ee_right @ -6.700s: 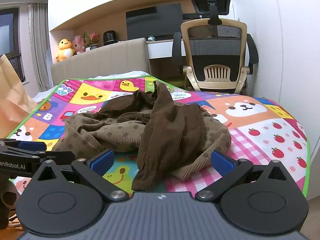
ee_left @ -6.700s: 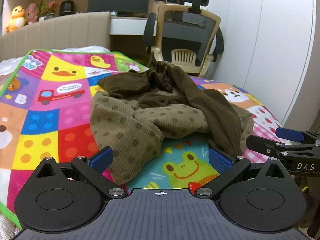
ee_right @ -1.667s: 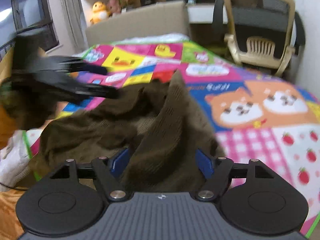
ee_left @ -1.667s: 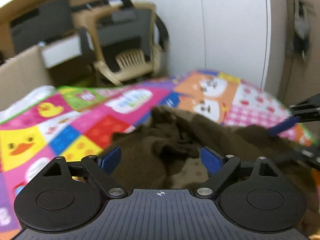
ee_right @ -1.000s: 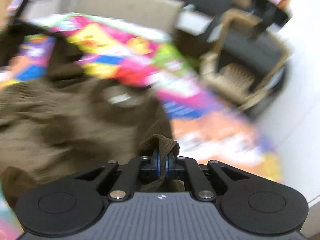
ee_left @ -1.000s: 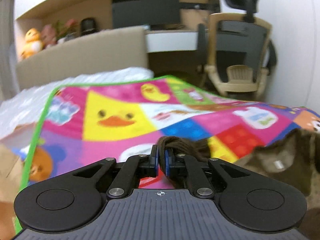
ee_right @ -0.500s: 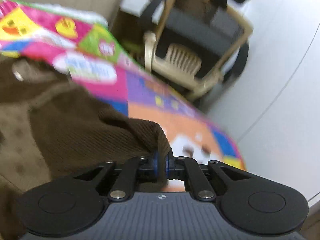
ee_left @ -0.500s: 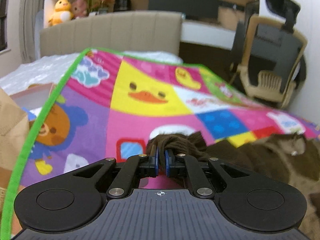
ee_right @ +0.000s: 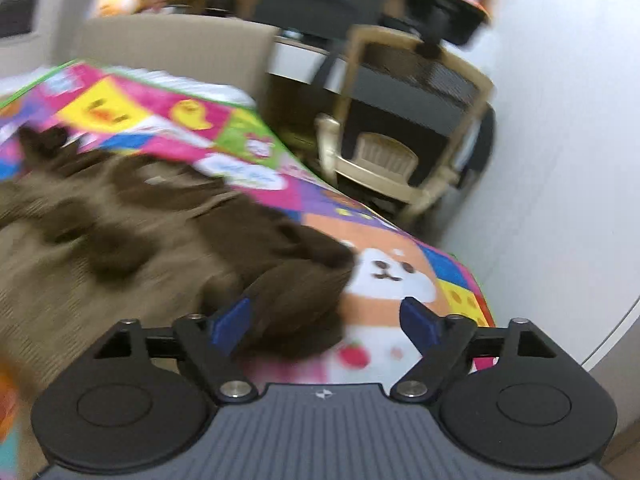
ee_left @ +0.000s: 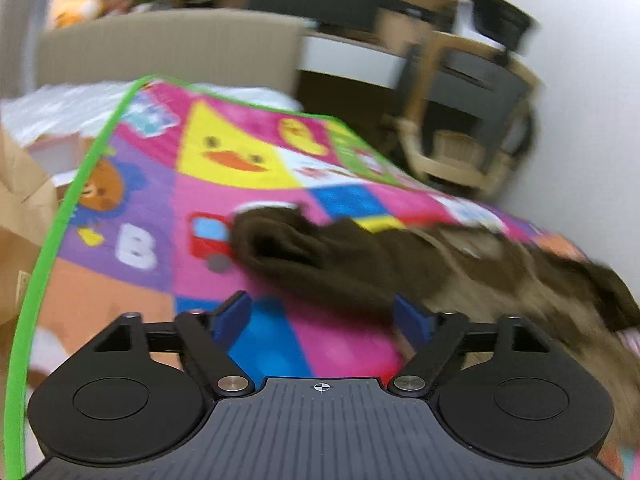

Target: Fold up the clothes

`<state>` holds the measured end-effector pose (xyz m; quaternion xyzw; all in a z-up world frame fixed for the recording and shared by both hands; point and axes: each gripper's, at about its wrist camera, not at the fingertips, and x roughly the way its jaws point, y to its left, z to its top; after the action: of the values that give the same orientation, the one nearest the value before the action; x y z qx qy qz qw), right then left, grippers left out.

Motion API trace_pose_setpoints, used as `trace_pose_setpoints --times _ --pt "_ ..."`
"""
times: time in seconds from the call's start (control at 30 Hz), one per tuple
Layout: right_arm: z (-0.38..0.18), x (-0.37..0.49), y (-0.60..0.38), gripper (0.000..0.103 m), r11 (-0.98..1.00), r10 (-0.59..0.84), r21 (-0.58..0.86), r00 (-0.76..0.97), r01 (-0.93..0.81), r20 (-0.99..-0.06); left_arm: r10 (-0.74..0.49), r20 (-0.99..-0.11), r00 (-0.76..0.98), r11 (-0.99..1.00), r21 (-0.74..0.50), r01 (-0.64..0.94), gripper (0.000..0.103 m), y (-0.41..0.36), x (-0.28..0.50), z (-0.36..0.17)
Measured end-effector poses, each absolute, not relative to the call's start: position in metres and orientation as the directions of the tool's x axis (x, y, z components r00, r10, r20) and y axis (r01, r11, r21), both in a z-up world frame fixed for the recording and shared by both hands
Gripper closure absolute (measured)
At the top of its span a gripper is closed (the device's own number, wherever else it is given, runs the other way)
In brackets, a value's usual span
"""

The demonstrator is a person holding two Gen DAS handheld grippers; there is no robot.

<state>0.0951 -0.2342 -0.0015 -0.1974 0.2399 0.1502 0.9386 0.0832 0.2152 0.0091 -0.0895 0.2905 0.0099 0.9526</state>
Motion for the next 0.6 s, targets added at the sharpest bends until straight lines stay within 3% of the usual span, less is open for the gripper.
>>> trace_pose_setpoints --times 0.07,0.13,0.2,0.33,0.4,0.47,0.5,0.6 --pt "0.002 0.064 -0.231 0.014 0.869 0.241 -0.263 0.823 -0.419 -0.515 -0.086 -0.547 0.832 0.991 -0.134 0.015 0.009 0.191 0.062 0.014" --pt "0.002 0.037 -0.227 0.003 0.853 0.324 -0.186 0.775 -0.488 -0.543 -0.176 -0.550 0.816 0.984 -0.115 0.135 0.008 0.162 0.041 0.017" --pt "-0.006 0.019 -0.219 0.003 0.812 0.395 -0.144 0.715 -0.565 -0.577 -0.234 -0.566 0.791 0.970 -0.086 0.226 0.006 0.134 0.024 0.013" --pt "-0.034 -0.023 -0.179 0.003 0.686 0.403 -0.309 0.698 -0.658 -0.592 -0.287 -0.609 0.739 0.935 -0.009 0.355 0.005 0.078 -0.005 0.001" --pt "-0.044 -0.029 -0.167 0.006 0.674 0.305 -0.470 0.794 -0.571 -0.527 -0.270 -0.628 0.730 0.917 0.062 0.393 0.005 0.057 -0.012 -0.009" --pt "-0.044 -0.025 -0.166 0.017 0.706 0.192 -0.571 0.889 -0.419 -0.416 -0.227 -0.641 0.733 0.904 0.142 0.404 0.005 0.043 -0.017 -0.019" --pt "-0.039 -0.020 -0.171 0.022 0.741 0.126 -0.589 0.928 -0.323 -0.350 -0.199 -0.645 0.738 0.900 0.178 0.399 0.005 0.039 -0.018 -0.023" --pt "-0.004 -0.006 -0.207 0.022 0.870 -0.040 -0.488 0.978 -0.067 -0.206 -0.096 -0.644 0.759 0.915 0.244 0.323 0.005 0.049 -0.016 -0.028"
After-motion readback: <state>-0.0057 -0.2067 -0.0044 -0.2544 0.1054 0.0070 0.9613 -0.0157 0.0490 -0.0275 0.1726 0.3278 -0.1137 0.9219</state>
